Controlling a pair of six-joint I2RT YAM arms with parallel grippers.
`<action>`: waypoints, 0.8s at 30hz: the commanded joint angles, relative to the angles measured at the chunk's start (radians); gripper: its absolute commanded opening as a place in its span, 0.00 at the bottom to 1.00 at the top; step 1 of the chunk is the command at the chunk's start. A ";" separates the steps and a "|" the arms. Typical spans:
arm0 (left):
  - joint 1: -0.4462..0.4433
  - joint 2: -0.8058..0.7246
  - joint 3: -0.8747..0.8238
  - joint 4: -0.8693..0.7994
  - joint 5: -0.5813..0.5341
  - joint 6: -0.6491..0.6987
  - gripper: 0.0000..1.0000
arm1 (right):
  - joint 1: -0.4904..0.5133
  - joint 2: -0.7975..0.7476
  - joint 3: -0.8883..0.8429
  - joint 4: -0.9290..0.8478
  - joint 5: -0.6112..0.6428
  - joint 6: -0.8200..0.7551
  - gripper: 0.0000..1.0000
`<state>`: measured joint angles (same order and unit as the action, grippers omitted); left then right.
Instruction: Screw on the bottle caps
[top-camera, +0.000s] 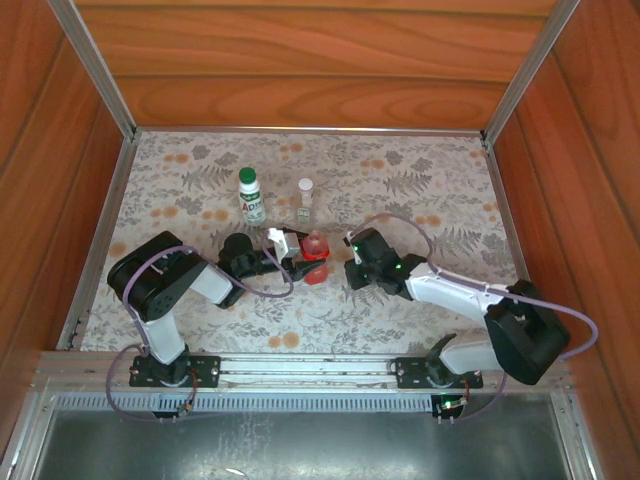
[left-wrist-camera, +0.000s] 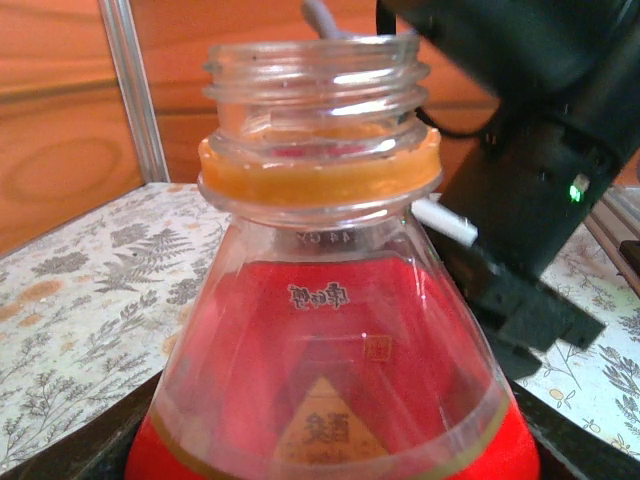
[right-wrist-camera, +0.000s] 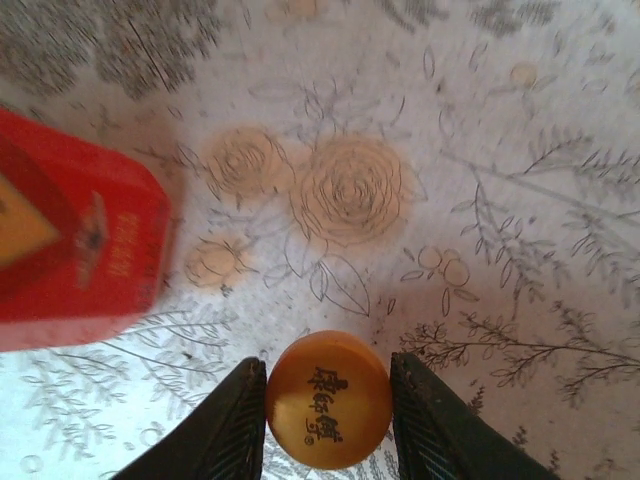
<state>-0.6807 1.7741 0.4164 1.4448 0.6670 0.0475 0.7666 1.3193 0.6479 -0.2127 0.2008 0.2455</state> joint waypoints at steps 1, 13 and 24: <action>0.006 0.028 -0.014 -0.027 0.016 -0.009 0.65 | 0.007 -0.049 0.077 -0.155 0.008 0.011 0.38; 0.006 0.030 -0.011 -0.028 0.021 -0.011 0.65 | 0.007 -0.073 0.411 -0.523 -0.056 -0.042 0.39; 0.006 0.047 -0.007 -0.028 0.022 -0.010 0.65 | 0.007 -0.038 0.443 -0.537 -0.019 -0.036 0.45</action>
<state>-0.6807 1.7889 0.4171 1.4673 0.6678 0.0471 0.7666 1.2709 1.1271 -0.7486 0.1562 0.1925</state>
